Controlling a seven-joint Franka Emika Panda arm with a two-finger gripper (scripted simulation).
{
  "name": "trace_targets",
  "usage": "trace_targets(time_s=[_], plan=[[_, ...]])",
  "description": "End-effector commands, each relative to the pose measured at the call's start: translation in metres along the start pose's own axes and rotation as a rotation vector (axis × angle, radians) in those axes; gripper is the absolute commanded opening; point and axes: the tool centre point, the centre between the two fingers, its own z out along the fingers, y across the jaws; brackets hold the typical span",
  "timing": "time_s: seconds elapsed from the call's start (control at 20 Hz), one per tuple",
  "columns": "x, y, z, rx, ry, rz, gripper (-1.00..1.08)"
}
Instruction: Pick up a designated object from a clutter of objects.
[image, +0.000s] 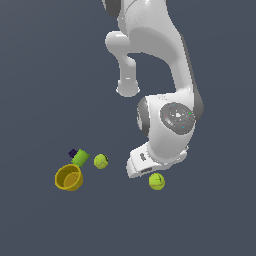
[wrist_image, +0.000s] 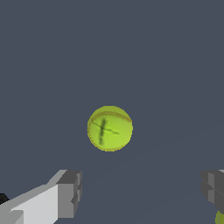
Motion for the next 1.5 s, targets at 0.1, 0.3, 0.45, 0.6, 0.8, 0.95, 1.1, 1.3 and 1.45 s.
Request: trace_targets(time_s=[0.1,0.3,0.45,0.6,0.8,0.95,1.1,1.3,1.45], plan=[[0.013,-0.012,0.023,0.004,0.005,-0.032,1.00],[0.019,-0.019,0.036,0.007,0.008,-0.049,1.00],[0.022,-0.022,0.041,0.008,0.009,-0.055,1.00],[0.021,-0.022,0.042,0.008,0.007,-0.055,1.00],[0.021,-0.022,0.048,0.008,0.007,-0.055,1.00],[0.021,-0.023,0.061,0.008,0.008,-0.055,1.00],[0.021,-0.023,0.079,0.008,0.008,-0.056,1.00],[0.021,-0.023,0.092,0.008,0.008,-0.056,1.00],[0.022,-0.023,0.093,0.008,0.008,-0.056,1.00]])
